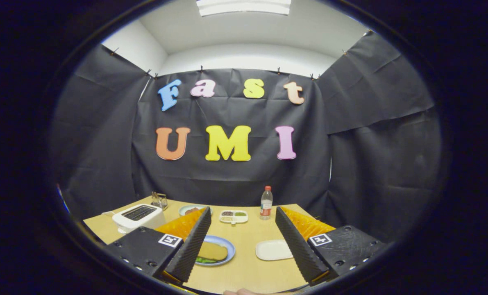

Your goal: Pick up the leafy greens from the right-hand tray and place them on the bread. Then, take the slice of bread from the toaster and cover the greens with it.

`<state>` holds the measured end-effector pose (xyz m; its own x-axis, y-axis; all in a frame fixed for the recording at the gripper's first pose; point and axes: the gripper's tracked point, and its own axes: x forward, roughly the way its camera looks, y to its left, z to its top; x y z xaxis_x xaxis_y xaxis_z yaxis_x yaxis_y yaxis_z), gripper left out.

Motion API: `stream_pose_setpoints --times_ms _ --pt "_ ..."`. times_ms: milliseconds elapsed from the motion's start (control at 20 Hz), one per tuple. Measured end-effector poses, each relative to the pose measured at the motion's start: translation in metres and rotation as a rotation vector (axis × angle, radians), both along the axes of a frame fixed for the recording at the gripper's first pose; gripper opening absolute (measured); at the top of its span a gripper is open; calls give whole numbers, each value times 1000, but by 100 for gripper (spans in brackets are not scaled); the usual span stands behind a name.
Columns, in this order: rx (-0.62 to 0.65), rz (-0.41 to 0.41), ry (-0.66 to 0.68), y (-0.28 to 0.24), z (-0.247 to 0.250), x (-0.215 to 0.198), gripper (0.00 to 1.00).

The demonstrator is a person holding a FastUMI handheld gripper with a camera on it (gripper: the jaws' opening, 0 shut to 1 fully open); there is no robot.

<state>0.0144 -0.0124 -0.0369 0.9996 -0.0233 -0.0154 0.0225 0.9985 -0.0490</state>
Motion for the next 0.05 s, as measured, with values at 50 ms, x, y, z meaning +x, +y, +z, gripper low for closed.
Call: stream_pose_setpoints --times_ms 50 --pt "6 11 7 0 -1 3 96"
